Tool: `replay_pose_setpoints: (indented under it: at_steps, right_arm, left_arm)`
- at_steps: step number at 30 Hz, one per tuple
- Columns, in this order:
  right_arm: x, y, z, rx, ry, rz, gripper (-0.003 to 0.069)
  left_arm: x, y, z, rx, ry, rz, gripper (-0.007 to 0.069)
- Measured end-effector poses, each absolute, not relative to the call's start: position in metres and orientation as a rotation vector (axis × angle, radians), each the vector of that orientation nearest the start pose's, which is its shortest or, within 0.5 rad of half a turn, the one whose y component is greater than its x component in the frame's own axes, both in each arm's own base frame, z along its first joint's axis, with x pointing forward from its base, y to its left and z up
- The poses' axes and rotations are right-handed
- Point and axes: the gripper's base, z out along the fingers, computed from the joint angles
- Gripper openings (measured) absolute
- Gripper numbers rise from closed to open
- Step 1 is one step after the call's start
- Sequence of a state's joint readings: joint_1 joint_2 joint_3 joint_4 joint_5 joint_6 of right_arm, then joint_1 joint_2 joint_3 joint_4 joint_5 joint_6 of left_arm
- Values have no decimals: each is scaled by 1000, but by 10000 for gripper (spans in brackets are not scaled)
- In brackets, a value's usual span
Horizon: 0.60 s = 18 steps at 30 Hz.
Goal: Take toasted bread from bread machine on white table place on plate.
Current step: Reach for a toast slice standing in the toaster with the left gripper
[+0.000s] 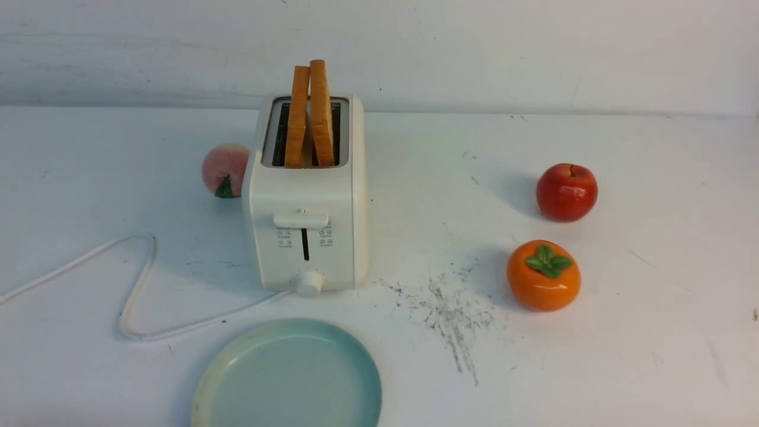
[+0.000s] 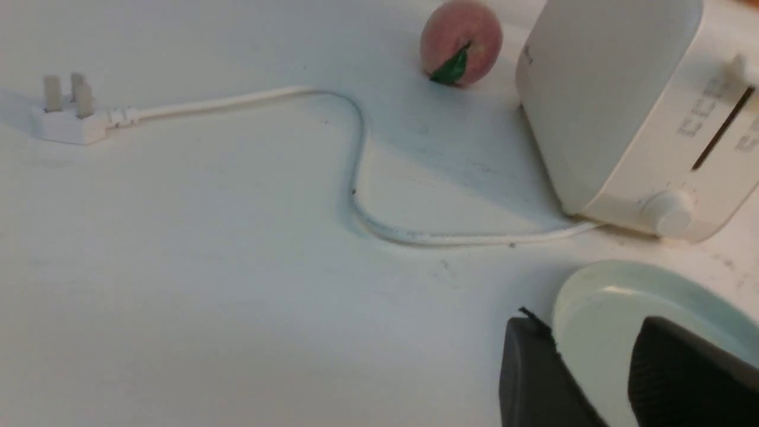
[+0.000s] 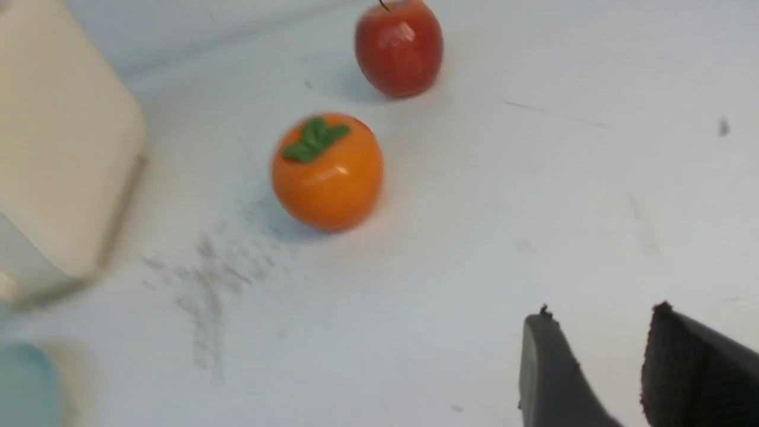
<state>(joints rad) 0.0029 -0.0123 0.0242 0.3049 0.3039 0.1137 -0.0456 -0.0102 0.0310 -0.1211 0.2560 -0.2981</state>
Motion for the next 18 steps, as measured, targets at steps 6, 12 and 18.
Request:
replay_pose_setpoints:
  at_steps: [6, 12, 18]
  right_arm:
    - [56, 10, 192, 569, 1590, 687, 240]
    - [56, 8, 197, 639, 1516, 754, 240]
    - [55, 5, 213, 660, 1423, 787, 235]
  left_arm:
    - [57, -7, 194, -515, 1560, -629, 238]
    - [57, -4, 201, -677, 1429, -798, 238]
    - [55, 6, 215, -731, 1231, -810, 190]
